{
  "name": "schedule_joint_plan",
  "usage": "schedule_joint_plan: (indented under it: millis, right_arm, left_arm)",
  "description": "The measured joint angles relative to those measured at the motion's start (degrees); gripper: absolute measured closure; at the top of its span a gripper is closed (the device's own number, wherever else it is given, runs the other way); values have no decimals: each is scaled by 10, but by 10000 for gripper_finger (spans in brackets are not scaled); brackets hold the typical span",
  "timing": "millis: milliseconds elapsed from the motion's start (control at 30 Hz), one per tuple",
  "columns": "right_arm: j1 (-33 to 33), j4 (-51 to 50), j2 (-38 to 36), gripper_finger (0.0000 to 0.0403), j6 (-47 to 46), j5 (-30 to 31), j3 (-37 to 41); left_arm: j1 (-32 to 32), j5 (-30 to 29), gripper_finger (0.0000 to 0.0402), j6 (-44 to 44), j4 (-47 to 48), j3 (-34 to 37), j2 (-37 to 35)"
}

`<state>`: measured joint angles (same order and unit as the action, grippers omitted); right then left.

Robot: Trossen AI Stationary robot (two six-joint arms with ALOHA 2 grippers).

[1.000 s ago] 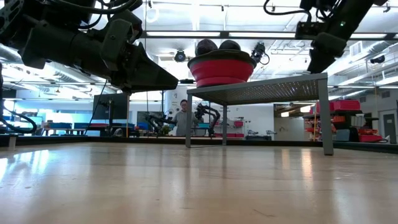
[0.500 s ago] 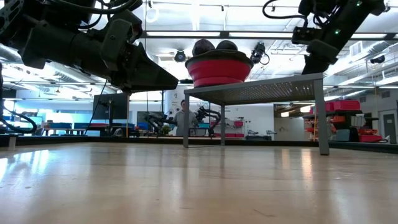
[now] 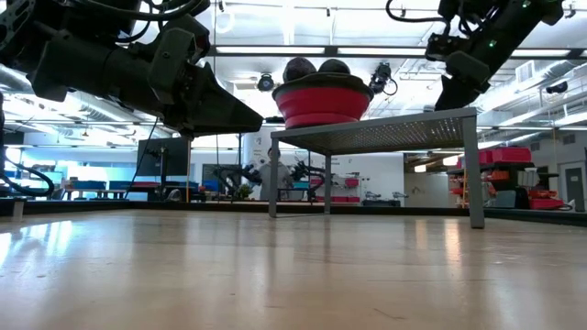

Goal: Pick & Place Fruit
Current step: Put the knife on the shelf

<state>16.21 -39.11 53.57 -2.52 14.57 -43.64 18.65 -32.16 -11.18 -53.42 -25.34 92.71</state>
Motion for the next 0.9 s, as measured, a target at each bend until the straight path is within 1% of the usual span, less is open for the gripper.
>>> schedule_joint_plan:
  millis: [167,267,467,567,733,900]
  right_arm:
    - [0,-9,0,398,0,4,0]
    - [0,-11,-1,398,0,22,0]
    - [5,-15,-1,398,5,25,0]
    - [10,-17,-1,398,5,39,2]
    - [18,-13,-1,398,5,39,8]
    - [17,16,-1,398,5,32,8]
  left_arm:
    - [0,0,288,0,0,0,0]
    - [0,0,288,0,0,0,0]
    - [0,0,288,0,0,0,0]
    - [0,0,288,0,0,0,0]
    - [0,0,288,0,0,0,0]
    - [0,0,288,0,0,0,0]
